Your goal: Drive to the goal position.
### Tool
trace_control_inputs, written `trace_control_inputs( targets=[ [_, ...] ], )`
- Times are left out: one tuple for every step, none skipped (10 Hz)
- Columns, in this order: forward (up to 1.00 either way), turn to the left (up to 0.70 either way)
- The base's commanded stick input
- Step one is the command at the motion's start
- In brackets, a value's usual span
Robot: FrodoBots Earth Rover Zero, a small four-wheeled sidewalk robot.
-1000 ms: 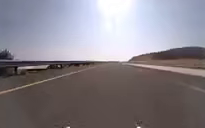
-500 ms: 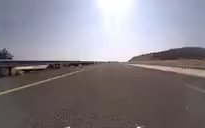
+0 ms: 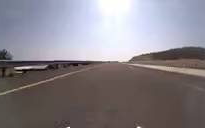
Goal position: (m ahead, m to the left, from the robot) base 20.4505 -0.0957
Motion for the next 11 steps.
trace_control_inputs(
  targets=[
    [0.7,0.0],
    [0.7,0.0],
    [0.7,0.0],
    [0.7,0.0],
    [0.7,0.0],
    [0.7,0.0],
    [0.7,0.0],
    [0.7,0.0],
    [0.7,0.0],
    [0.7,0.0],
    [0.7,0.0]
  ],
)
